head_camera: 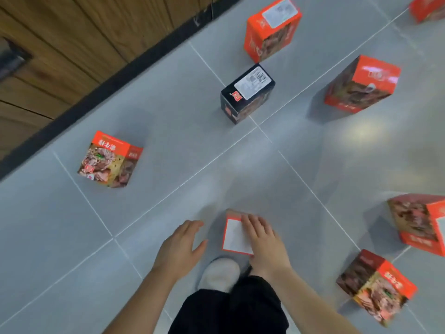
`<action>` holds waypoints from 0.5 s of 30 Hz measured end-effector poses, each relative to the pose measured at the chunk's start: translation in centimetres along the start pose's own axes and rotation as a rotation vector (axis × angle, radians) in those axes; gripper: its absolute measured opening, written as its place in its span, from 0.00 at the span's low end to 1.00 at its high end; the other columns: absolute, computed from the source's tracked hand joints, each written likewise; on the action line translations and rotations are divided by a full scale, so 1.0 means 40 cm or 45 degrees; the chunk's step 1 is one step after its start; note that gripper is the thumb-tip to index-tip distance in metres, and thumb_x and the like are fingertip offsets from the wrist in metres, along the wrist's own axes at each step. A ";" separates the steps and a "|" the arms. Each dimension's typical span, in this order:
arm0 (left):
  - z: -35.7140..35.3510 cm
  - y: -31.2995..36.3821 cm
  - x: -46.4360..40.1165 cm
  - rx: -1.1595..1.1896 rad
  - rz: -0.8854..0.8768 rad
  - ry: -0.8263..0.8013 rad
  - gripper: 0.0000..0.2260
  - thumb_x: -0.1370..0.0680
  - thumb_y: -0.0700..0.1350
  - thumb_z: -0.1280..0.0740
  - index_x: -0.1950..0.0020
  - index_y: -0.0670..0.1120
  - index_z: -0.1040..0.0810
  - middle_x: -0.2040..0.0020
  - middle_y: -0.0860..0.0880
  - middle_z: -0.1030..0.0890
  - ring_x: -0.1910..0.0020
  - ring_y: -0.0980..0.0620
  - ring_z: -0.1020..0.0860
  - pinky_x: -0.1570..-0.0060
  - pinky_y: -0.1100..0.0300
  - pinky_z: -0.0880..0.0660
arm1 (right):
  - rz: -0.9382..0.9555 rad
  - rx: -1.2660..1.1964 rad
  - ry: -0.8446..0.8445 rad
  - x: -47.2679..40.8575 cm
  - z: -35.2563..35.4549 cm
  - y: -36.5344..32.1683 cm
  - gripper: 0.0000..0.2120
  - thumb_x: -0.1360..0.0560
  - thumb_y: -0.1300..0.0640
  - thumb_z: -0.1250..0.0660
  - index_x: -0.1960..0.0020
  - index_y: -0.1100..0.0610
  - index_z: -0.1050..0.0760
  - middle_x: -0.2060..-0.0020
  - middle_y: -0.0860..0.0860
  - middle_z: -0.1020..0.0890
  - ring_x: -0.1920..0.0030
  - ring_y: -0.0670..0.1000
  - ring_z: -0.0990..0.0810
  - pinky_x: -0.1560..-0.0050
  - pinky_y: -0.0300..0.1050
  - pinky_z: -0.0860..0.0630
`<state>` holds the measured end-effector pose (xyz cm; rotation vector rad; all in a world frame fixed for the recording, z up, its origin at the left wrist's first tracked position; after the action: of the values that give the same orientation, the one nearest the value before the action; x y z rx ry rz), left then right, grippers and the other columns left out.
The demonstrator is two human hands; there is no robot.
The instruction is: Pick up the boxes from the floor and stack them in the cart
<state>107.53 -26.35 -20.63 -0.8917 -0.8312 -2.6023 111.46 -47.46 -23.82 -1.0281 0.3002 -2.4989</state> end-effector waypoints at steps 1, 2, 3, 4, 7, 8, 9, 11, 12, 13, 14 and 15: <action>-0.012 0.002 -0.004 0.028 0.015 0.003 0.19 0.22 0.53 0.36 0.32 0.51 0.32 0.38 0.55 0.27 0.40 0.57 0.26 0.46 0.60 0.28 | 0.001 0.014 0.058 -0.008 0.000 0.003 0.49 0.51 0.51 0.20 0.32 0.56 0.31 0.41 0.50 0.22 0.43 0.56 0.21 0.53 0.46 0.20; -0.019 0.007 -0.003 0.049 0.029 0.006 0.20 0.22 0.53 0.36 0.32 0.52 0.32 0.37 0.56 0.27 0.39 0.57 0.27 0.45 0.60 0.28 | 0.021 -0.011 0.049 -0.016 0.005 0.010 0.46 0.48 0.53 0.21 0.32 0.55 0.31 0.42 0.49 0.23 0.44 0.56 0.23 0.55 0.46 0.19; -0.020 0.016 0.001 0.064 0.041 -0.003 0.21 0.23 0.53 0.35 0.31 0.52 0.33 0.37 0.56 0.28 0.39 0.57 0.27 0.45 0.61 0.29 | 0.046 -0.067 0.065 -0.022 0.017 0.018 0.42 0.42 0.55 0.23 0.31 0.55 0.34 0.40 0.49 0.26 0.41 0.56 0.27 0.51 0.48 0.20; -0.015 0.029 0.009 0.077 0.050 -0.016 0.22 0.23 0.52 0.35 0.30 0.52 0.34 0.36 0.56 0.28 0.38 0.58 0.28 0.44 0.61 0.29 | 0.054 -0.154 0.042 -0.022 0.038 0.026 0.39 0.37 0.55 0.27 0.29 0.54 0.38 0.38 0.49 0.30 0.38 0.56 0.32 0.46 0.50 0.24; 0.029 0.080 0.044 0.107 0.047 -0.078 0.28 0.26 0.52 0.31 0.28 0.53 0.37 0.34 0.56 0.30 0.36 0.58 0.30 0.42 0.62 0.30 | 0.029 -0.404 -0.025 0.020 0.152 0.040 0.41 0.37 0.48 0.31 0.28 0.54 0.41 0.38 0.48 0.33 0.38 0.53 0.36 0.39 0.45 0.33; 0.054 0.102 0.058 0.102 0.027 -0.097 0.31 0.27 0.52 0.31 0.27 0.53 0.39 0.33 0.56 0.31 0.36 0.57 0.31 0.42 0.62 0.30 | 0.027 -0.460 -0.021 0.044 0.201 0.037 0.42 0.40 0.46 0.34 0.28 0.54 0.39 0.39 0.47 0.32 0.40 0.52 0.35 0.39 0.42 0.35; 0.084 0.127 0.072 0.088 0.001 -0.110 0.33 0.28 0.52 0.30 0.26 0.53 0.41 0.32 0.55 0.32 0.35 0.57 0.32 0.41 0.61 0.30 | 0.042 -0.494 -0.004 0.069 0.251 0.033 0.42 0.42 0.44 0.36 0.29 0.54 0.38 0.41 0.46 0.32 0.41 0.51 0.34 0.39 0.41 0.35; 0.156 0.187 0.094 0.047 -0.060 -0.117 0.38 0.29 0.53 0.29 0.24 0.53 0.45 0.30 0.55 0.35 0.33 0.56 0.35 0.40 0.61 0.31 | 0.088 -0.525 0.011 0.119 0.348 0.022 0.40 0.43 0.48 0.34 0.31 0.52 0.37 0.43 0.43 0.32 0.42 0.51 0.32 0.38 0.44 0.32; 0.194 0.222 0.105 0.027 -0.089 -0.118 0.40 0.29 0.53 0.29 0.23 0.53 0.48 0.29 0.55 0.37 0.32 0.55 0.37 0.39 0.61 0.32 | 0.113 -0.526 0.001 0.144 0.396 0.012 0.39 0.42 0.52 0.31 0.32 0.50 0.37 0.43 0.43 0.32 0.41 0.50 0.32 0.38 0.44 0.32; 0.232 0.257 0.113 0.015 -0.120 -0.123 0.43 0.31 0.52 0.28 0.23 0.54 0.49 0.29 0.55 0.38 0.31 0.55 0.38 0.39 0.60 0.32 | 0.147 -0.530 -0.002 0.166 0.445 -0.003 0.39 0.42 0.56 0.28 0.33 0.46 0.38 0.42 0.43 0.32 0.41 0.50 0.32 0.38 0.42 0.33; 0.269 0.292 0.123 0.012 -0.161 -0.119 0.45 0.33 0.50 0.26 0.23 0.54 0.50 0.28 0.56 0.40 0.30 0.54 0.40 0.38 0.59 0.32 | 0.193 -0.527 0.006 0.187 0.494 -0.021 0.41 0.41 0.57 0.26 0.34 0.42 0.41 0.42 0.42 0.32 0.41 0.49 0.32 0.38 0.38 0.34; 0.303 0.324 0.130 0.019 -0.205 -0.112 0.47 0.35 0.49 0.26 0.23 0.54 0.49 0.27 0.56 0.40 0.30 0.54 0.40 0.37 0.58 0.32 | 0.240 -0.518 0.020 0.208 0.541 -0.041 0.43 0.41 0.56 0.25 0.35 0.38 0.43 0.42 0.41 0.32 0.41 0.48 0.31 0.39 0.33 0.36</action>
<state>114.64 -29.80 -3.92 -0.9793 -0.9820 -2.7058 121.02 -50.63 -2.89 -1.0704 0.8962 -2.3249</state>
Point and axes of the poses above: each hand's wrist, its own x-axis away from the middle knuckle, its own z-axis out of the back of the hand, y = z × x, the point moved 3 cm from there along -x, towards the middle knuckle
